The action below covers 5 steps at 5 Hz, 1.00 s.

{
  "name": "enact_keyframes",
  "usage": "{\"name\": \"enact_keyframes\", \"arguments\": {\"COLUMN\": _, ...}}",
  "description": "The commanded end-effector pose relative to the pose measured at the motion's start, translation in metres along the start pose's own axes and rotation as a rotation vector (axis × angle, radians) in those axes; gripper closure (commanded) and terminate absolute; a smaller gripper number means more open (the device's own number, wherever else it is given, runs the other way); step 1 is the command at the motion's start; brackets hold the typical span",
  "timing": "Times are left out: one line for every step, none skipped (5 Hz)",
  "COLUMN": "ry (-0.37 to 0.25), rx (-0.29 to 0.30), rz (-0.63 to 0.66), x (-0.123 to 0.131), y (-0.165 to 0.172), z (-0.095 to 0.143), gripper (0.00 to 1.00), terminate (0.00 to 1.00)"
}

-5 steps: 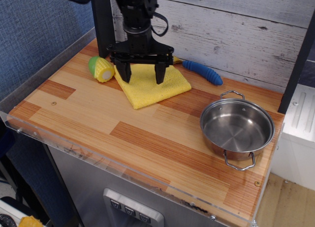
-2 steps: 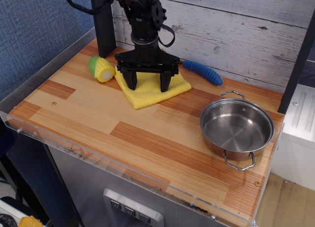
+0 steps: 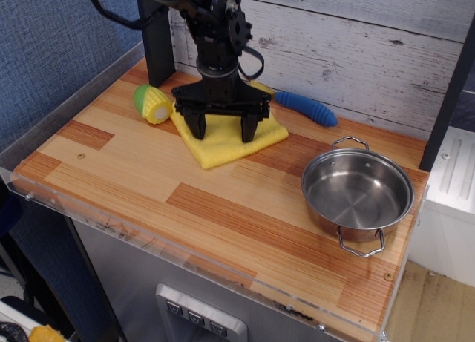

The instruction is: Move yellow towel to lower part of table

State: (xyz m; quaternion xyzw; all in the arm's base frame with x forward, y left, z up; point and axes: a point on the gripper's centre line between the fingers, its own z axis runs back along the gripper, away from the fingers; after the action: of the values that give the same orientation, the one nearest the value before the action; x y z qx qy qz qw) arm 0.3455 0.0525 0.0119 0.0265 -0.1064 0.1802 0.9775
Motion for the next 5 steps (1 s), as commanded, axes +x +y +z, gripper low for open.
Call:
{"name": "enact_keyframes", "arguments": {"ry": -0.012, "rx": -0.011, "rz": -0.035, "x": -0.032, "y": -0.010, "z": 0.015, "gripper": 0.00, "terminate": 0.00}}
{"name": "enact_keyframes", "arguments": {"ry": -0.009, "rx": 0.018, "rz": -0.030, "x": -0.051, "y": -0.010, "z": 0.016, "gripper": 0.00, "terminate": 0.00}}
{"name": "enact_keyframes", "arguments": {"ry": 0.002, "rx": 0.025, "rz": -0.029, "x": -0.068, "y": -0.009, "z": 0.013, "gripper": 0.00, "terminate": 0.00}}
{"name": "enact_keyframes", "arguments": {"ry": 0.018, "rx": 0.038, "rz": -0.024, "x": -0.086, "y": -0.006, "z": 0.011, "gripper": 0.00, "terminate": 0.00}}
{"name": "enact_keyframes", "arguments": {"ry": 0.018, "rx": 0.062, "rz": -0.022, "x": -0.100, "y": -0.002, "z": 0.012, "gripper": 0.00, "terminate": 0.00}}
